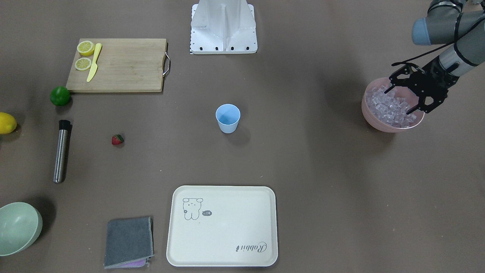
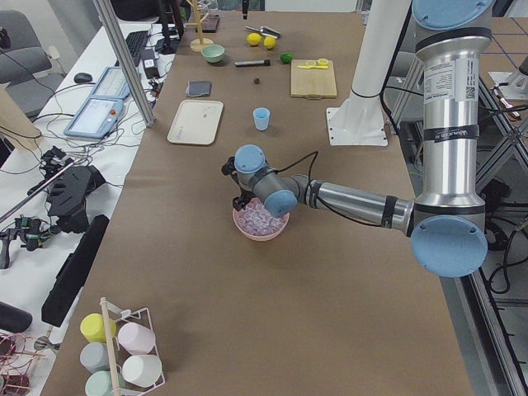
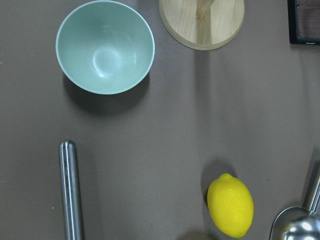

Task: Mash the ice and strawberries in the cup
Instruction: 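Lower the left gripper into the pink bowl and grasp ice cubes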

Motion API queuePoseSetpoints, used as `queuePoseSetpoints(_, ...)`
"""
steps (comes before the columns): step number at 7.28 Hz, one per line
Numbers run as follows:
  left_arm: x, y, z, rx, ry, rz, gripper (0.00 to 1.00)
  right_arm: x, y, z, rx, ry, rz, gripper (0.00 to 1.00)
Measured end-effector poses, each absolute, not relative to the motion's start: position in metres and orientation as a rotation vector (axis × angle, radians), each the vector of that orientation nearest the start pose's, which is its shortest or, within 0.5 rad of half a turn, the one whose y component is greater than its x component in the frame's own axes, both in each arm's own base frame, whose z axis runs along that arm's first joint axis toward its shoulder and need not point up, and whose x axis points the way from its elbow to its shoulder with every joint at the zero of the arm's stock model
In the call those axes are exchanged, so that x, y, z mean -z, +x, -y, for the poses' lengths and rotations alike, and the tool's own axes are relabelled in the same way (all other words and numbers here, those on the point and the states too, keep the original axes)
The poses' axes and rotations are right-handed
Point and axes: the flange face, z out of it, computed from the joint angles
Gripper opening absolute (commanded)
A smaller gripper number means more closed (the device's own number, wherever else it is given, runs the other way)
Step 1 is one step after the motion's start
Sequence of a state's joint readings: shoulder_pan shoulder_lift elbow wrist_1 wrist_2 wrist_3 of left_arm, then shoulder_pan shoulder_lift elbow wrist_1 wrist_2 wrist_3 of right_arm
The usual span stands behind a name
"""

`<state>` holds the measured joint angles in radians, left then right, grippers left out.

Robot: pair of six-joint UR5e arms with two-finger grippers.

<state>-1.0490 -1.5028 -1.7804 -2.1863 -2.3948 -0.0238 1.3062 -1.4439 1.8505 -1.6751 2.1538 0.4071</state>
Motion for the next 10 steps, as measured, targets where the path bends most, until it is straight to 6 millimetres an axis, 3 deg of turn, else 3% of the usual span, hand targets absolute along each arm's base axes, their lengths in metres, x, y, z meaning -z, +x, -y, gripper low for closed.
queuePoseSetpoints(2,-0.512,0.206,0.441,-0.824,0.515,-0.924,0.97,-0.481,-0.064,0.536,-0.051,0.083,0.641,1.0)
queuePoseSetpoints(8,-0.517,0.228,0.431,-0.951,0.579,-0.839,0.95,-0.478,-0.073,0.538,-0.093,0.065,0.643,1.0)
queuePoseSetpoints(10,-0.521,0.232,0.426,-0.965,0.58,-0.833,0.43,-0.476,-0.075,0.537,-0.102,0.063,0.644,1.0)
